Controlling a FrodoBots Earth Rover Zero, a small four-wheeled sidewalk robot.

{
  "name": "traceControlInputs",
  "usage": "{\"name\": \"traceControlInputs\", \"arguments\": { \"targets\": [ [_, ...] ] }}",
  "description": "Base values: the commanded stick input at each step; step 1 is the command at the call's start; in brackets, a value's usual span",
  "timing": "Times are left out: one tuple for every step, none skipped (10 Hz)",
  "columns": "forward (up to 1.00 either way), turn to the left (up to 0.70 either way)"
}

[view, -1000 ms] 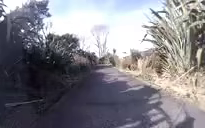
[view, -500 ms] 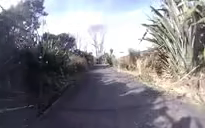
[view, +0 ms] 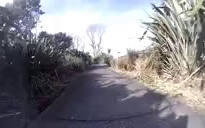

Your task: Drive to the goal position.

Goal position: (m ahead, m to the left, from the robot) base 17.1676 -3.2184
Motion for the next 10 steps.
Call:
{"name": "traceControlInputs", "arguments": {
  "targets": [
    [0.45,-0.25],
    [0.45,-0.24],
    [0.45,-0.16],
    [0.45,-0.07],
    [0.45,0.00],
    [0.45,0.00],
    [0.45,0.00],
    [0.45,0.00],
    [0.45,0.00],
    [0.45,0.00]
  ]
}}
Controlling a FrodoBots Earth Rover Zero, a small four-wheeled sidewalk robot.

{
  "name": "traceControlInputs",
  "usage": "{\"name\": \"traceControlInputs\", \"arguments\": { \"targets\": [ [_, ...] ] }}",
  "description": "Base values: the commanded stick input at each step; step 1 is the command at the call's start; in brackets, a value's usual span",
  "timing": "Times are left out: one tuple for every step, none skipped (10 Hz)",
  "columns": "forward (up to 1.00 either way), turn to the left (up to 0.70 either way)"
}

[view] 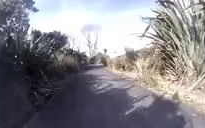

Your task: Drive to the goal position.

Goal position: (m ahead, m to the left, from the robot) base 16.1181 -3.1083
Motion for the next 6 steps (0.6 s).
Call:
{"name": "traceControlInputs", "arguments": {
  "targets": [
    [0.45,0.00],
    [0.45,0.00],
    [0.45,0.00],
    [0.45,0.00],
    [0.45,0.00],
    [0.45,0.00]
  ]
}}
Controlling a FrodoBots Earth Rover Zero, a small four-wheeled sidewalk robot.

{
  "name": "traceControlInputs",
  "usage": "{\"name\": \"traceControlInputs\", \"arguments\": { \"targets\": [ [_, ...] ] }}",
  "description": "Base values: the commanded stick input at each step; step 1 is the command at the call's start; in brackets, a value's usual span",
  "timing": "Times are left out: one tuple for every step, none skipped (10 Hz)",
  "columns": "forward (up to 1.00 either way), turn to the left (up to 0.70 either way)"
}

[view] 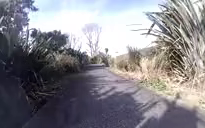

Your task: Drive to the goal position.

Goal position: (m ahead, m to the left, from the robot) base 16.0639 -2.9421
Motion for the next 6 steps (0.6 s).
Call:
{"name": "traceControlInputs", "arguments": {
  "targets": [
    [0.45,0.00],
    [0.45,0.00],
    [0.45,0.00],
    [0.45,0.00],
    [0.45,0.00],
    [0.45,0.00]
  ]
}}
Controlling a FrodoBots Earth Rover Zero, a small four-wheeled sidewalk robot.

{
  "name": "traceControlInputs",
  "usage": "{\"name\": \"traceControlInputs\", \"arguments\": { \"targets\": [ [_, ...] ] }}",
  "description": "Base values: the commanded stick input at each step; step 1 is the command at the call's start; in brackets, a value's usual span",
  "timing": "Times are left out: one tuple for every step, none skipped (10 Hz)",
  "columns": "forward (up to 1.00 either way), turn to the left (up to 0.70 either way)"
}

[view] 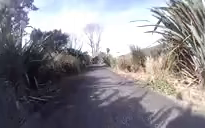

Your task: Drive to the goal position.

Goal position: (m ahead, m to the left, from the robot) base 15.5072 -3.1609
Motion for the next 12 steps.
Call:
{"name": "traceControlInputs", "arguments": {
  "targets": [
    [0.45,0.00],
    [0.45,0.00],
    [0.45,0.00],
    [0.45,0.00],
    [0.45,0.00],
    [0.45,0.00],
    [0.45,0.00],
    [0.45,0.00],
    [0.45,0.00],
    [0.45,0.00],
    [0.45,0.00],
    [0.45,0.00]
  ]
}}
